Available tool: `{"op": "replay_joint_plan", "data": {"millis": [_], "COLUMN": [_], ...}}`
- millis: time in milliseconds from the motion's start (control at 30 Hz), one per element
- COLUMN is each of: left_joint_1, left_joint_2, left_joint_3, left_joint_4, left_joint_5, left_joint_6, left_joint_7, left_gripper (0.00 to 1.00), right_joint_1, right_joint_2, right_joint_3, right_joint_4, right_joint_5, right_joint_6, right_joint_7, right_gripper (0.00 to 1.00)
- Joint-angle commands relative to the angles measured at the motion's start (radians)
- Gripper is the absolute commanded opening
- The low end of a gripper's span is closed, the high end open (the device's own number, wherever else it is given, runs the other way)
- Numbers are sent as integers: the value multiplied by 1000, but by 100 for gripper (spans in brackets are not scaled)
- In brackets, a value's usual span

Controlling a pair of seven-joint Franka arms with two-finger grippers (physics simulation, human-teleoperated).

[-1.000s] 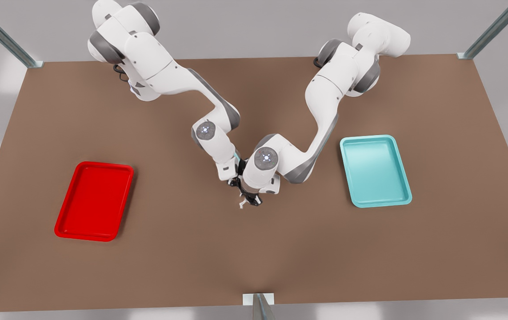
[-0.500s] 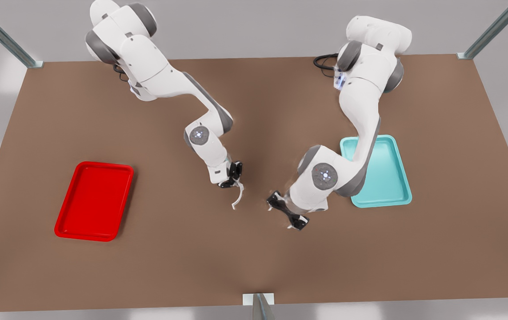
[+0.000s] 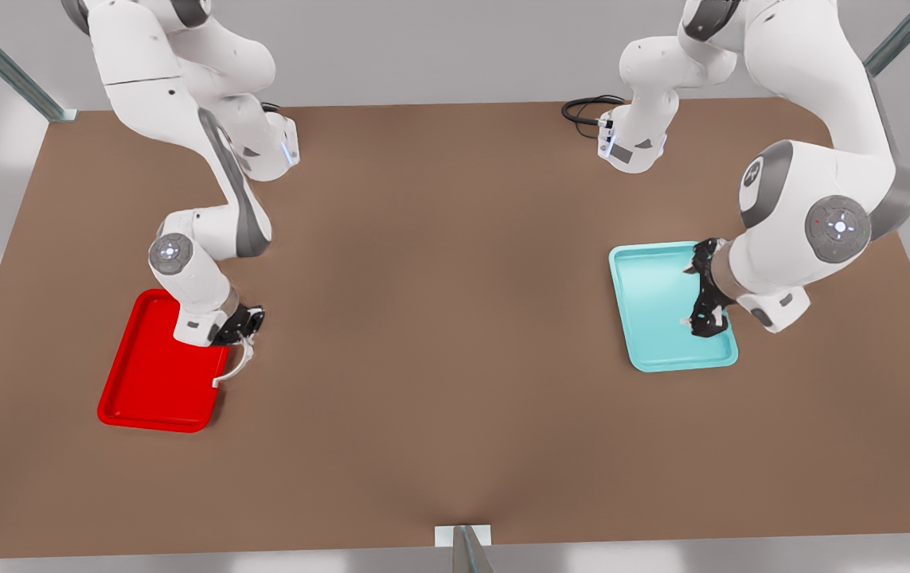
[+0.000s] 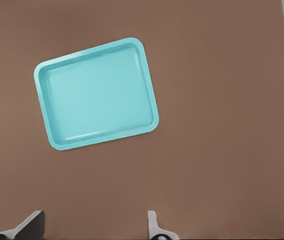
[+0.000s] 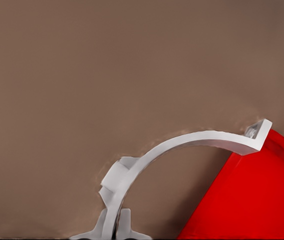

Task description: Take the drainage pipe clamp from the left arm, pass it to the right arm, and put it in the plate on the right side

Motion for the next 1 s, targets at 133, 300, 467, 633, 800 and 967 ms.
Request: {"op": "replay_joint_plan", "data": {"millis": [133, 300, 467, 633, 800, 967], "left_joint_1": [-10, -19, -21, -19, -22, -30], "left_joint_2": [14, 16, 16, 16, 16, 23], "left_joint_3": [1, -1, -2, -2, -2, -1], "left_joint_4": [10, 10, 10, 10, 8, 10], "left_joint_5": [48, 51, 51, 49, 51, 56], "left_joint_6": [-198, -196, -196, -198, -198, -199], "left_joint_7": [1525, 1452, 1456, 1456, 1455, 1453], "left_gripper": [100, 100, 100, 100, 100, 100], "right_joint_1": [-243, -252, -249, -258, -106, -45], "right_joint_2": [107, 156, 156, 159, 152, -28], "right_joint_3": [1, 4, 9, 9, 13, 10], "right_joint_4": [69, 61, 56, 69, 421, 710], "right_joint_5": [-98, -83, -49, -44, 53, 66], "right_joint_6": [-26, -1, -38, -41, -636, -1084], "right_joint_7": [-381, -378, -380, -404, 83, 229], "right_gripper": [21, 21, 100, 100, 100, 100]}}
